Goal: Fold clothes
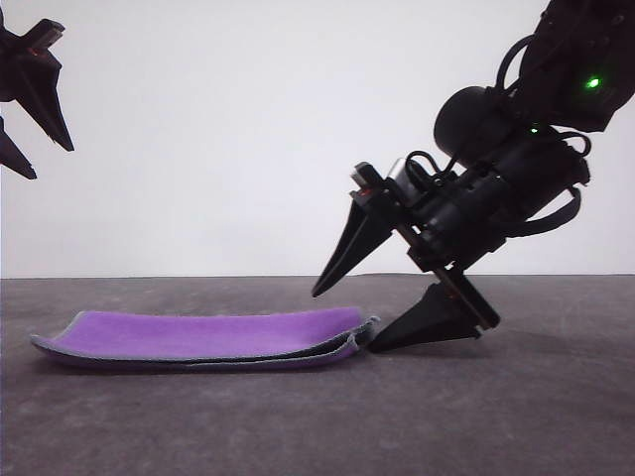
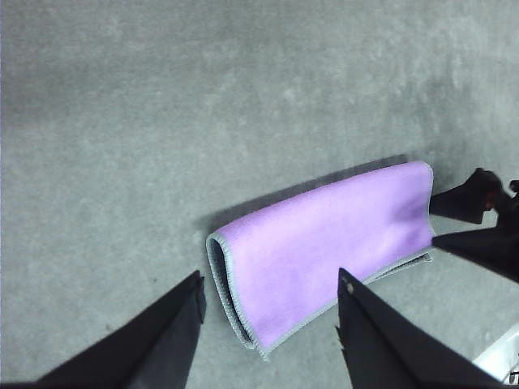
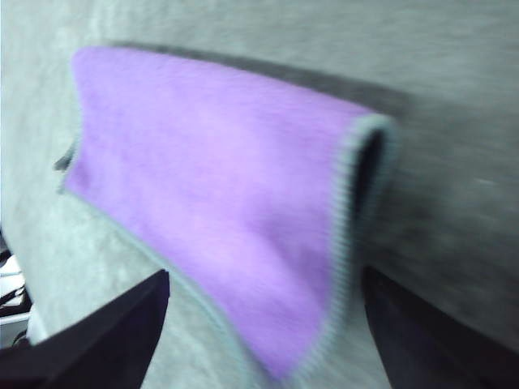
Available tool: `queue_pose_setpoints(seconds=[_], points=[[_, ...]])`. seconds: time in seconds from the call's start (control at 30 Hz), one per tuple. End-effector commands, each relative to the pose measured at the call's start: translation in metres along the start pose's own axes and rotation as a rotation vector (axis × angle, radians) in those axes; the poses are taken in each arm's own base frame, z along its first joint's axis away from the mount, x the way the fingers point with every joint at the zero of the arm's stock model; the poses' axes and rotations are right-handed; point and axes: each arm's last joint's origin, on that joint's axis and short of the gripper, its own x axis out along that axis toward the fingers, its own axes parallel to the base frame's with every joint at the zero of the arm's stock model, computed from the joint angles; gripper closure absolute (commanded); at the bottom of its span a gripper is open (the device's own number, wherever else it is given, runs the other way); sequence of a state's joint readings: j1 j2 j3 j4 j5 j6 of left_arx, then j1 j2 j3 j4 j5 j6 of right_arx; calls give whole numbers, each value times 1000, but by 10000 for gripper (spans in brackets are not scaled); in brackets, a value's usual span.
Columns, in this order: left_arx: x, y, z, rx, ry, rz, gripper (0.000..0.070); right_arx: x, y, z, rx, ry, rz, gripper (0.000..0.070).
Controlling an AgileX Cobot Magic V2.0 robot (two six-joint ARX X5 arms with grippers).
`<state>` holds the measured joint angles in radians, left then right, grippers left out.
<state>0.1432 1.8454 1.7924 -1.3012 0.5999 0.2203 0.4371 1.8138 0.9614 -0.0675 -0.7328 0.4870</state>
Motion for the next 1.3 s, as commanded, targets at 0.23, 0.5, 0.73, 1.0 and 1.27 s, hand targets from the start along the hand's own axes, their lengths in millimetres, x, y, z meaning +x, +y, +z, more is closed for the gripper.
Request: queue_pose_setpoints(seconds=[0.23,0.5,0.73,1.0,1.27], points=[[1,3,5,3,-9,0,385,9,-4,0,36,20,18,627],[1,3,5,5,-12,1,385,10,1,4,-7,9,85,694],[1,3,5,4,-14,1,385,25,31,6,-68,2,210,694],[1,3,5,2,-14,1,385,50,69,13,-146,4,241,694],[1,3,5,2,-14,1,385,86,90,19,-170,53,277,694]])
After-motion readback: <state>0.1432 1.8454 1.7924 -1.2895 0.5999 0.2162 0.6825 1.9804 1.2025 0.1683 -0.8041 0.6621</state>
